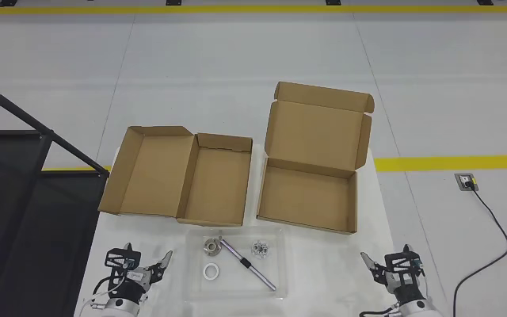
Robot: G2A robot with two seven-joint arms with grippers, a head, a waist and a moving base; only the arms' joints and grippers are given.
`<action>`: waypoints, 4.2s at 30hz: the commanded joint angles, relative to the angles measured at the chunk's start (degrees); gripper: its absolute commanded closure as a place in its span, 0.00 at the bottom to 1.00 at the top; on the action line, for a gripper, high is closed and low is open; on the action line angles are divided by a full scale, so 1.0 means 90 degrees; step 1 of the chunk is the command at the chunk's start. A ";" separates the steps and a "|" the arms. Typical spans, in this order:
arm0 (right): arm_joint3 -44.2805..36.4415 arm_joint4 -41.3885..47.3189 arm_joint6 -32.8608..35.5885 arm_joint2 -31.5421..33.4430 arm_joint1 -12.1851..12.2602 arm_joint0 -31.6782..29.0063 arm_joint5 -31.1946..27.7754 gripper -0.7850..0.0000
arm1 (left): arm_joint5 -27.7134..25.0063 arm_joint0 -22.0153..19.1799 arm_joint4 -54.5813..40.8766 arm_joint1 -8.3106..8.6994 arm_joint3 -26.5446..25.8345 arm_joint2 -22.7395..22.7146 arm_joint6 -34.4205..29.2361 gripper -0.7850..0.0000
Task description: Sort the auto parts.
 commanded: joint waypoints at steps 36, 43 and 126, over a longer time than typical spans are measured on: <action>-0.0588 0.1182 0.3210 -0.1855 0.0120 0.2812 -0.5251 0.00 | -0.2427 0.0330 -0.1905 0.0085 -0.0309 -0.1130 -0.0202 0.00; -0.0588 0.1182 0.3210 -0.1855 0.0120 0.2812 -0.5251 0.00 | -0.2427 0.0330 -0.1905 0.0085 -0.0309 -0.1130 -0.0202 0.00; 0.2792 0.0187 0.6236 -0.6065 -0.1298 0.6561 -0.3255 0.82 | -0.2569 0.0574 -0.1095 0.0067 -0.0331 -0.0916 0.0519 0.00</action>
